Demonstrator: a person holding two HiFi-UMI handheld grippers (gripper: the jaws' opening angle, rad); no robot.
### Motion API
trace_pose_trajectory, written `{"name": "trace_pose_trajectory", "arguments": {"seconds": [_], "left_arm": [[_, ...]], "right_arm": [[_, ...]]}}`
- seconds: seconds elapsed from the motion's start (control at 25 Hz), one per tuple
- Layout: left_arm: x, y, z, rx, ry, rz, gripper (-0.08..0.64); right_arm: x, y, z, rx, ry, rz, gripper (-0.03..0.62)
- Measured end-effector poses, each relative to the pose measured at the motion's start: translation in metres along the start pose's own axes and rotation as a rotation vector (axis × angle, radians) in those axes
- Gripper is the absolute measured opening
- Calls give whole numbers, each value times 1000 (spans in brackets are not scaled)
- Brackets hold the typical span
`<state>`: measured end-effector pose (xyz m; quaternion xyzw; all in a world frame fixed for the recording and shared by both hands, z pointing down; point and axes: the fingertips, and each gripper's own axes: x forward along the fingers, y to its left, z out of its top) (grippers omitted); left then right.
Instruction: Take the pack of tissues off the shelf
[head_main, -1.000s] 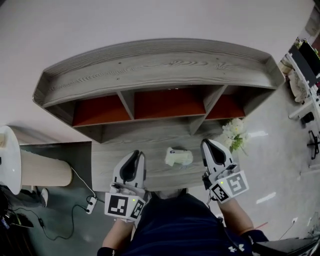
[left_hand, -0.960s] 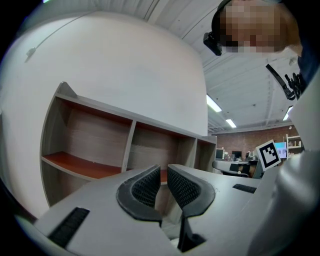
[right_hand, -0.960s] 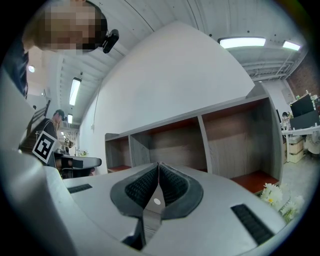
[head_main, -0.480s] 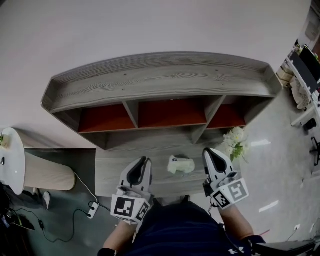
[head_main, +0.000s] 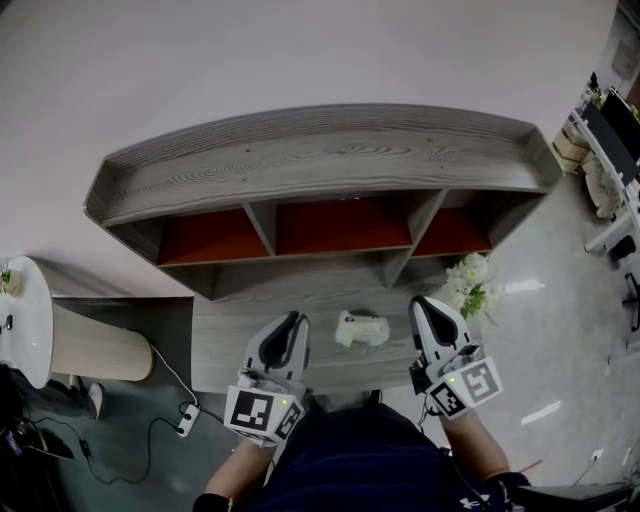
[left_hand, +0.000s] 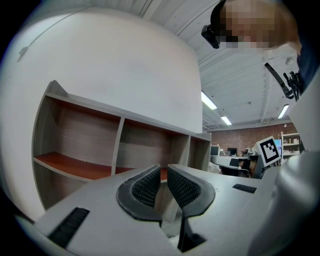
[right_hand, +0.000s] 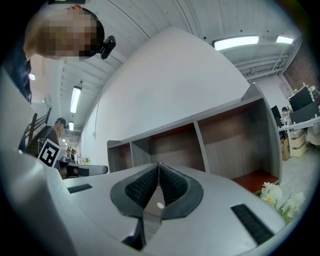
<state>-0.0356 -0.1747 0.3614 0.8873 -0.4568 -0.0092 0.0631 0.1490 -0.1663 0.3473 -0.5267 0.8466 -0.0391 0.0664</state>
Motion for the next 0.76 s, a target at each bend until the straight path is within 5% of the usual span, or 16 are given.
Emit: {"name": "trace_pose_trajectory", "arguments": {"seconds": [0.76], "left_arm": [[0, -2, -5, 10, 5, 11, 54]], "right_arm": [[-1, -4, -5, 21, -4, 8, 17]]}}
